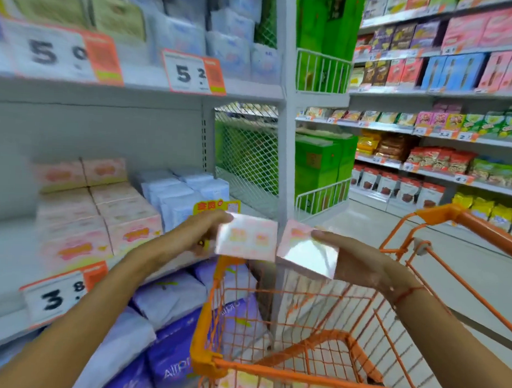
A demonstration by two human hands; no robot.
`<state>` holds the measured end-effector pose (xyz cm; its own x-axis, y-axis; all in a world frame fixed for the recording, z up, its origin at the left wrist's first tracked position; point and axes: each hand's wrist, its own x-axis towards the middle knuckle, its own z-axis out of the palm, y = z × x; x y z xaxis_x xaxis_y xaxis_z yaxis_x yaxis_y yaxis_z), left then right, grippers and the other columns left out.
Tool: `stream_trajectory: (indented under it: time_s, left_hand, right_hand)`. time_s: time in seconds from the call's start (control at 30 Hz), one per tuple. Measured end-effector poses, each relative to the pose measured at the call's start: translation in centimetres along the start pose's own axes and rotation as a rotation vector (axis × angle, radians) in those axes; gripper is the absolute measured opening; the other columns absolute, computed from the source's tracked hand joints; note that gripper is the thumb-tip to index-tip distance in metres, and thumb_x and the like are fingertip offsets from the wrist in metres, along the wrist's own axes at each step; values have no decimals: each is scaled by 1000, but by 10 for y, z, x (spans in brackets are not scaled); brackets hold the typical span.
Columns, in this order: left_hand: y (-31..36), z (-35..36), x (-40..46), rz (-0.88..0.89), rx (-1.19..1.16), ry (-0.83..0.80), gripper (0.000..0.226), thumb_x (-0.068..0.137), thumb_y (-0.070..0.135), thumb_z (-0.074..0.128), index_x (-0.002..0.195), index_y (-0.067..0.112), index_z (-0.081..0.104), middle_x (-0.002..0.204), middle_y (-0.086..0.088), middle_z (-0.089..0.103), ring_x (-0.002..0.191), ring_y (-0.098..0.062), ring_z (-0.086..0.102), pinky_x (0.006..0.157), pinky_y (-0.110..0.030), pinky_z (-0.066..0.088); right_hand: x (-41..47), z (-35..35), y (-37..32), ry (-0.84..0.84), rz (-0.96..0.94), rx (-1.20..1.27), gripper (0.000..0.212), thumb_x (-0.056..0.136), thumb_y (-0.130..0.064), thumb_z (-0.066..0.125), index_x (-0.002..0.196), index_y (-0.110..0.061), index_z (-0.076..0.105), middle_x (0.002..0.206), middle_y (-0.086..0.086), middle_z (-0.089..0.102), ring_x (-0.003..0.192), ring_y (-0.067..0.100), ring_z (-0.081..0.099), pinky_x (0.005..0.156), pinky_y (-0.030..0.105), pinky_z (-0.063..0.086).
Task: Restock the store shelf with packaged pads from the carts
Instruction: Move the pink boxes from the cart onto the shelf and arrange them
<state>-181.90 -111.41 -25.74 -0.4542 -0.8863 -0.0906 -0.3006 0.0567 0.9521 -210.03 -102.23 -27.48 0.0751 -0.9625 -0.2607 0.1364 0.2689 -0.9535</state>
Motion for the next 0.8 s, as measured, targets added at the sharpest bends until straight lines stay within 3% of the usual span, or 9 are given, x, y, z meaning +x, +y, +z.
stream_trajectory:
  time_s: [0.07,0.17,0.3,0.4,0.47,0.53,0.63,0.73,0.8]
  left_hand:
    - [8,-10,-10,22,-251,86,63,54,64,57,103,23,62,101,-4,67,86,-23,62,65,-31,51]
    - [15,-22,-24,50,-504,117,34,89,45,43,86,22,68,77,-1,73,63,-16,68,48,-23,52]
    - [18,-56,-36,98,-606,228,22,91,35,50,83,20,63,73,1,63,59,-11,55,52,-20,49]
    - [16,-94,-48,168,-548,399,14,90,29,55,83,19,63,63,6,64,64,-9,55,71,-26,48]
    - [15,-121,-56,219,-518,535,13,91,25,56,83,19,63,58,9,67,62,-4,63,75,-27,47]
    - [9,-146,-62,242,-475,680,13,88,24,62,97,16,66,78,3,72,79,-10,67,80,-29,50]
    - [-9,-180,-59,211,-305,910,41,78,22,76,112,6,60,100,-6,68,89,-20,64,74,-29,54]
    - [-28,-200,-54,197,-118,1039,52,72,18,81,114,4,52,98,-5,63,79,-16,58,64,-20,47]
    - [-40,-209,-51,191,-50,1050,65,71,20,82,122,2,47,109,-7,61,87,-17,56,72,-22,45]
  right_hand:
    - [3,18,-8,-55,-25,75,94,40,-40,94,123,-9,62,118,16,65,97,30,65,90,49,52]
    - [11,53,-20,-78,-18,130,71,58,-49,83,118,-15,67,115,13,68,89,27,70,74,43,59]
    - [28,95,-34,-18,-44,178,55,73,-46,65,120,-16,63,110,11,65,86,26,64,72,43,59]
    - [42,132,-46,-98,-74,204,55,73,-37,69,123,-16,61,115,14,63,90,29,60,77,47,55]
    - [54,158,-56,-102,-108,152,41,70,-33,67,108,-18,64,99,9,67,82,25,62,77,44,54]
    - [68,186,-64,-121,-153,114,23,73,-28,66,94,-18,65,84,4,65,73,19,62,69,35,52]
    - [97,222,-74,-128,-301,9,4,82,-19,64,85,-17,66,77,1,65,72,13,60,64,28,43]
    - [126,263,-81,-70,-499,-162,11,77,-12,74,81,-17,65,86,-2,69,75,6,64,71,22,50]
    - [149,286,-80,21,-610,-295,25,70,-15,82,78,-20,59,83,-9,66,71,0,60,67,17,50]
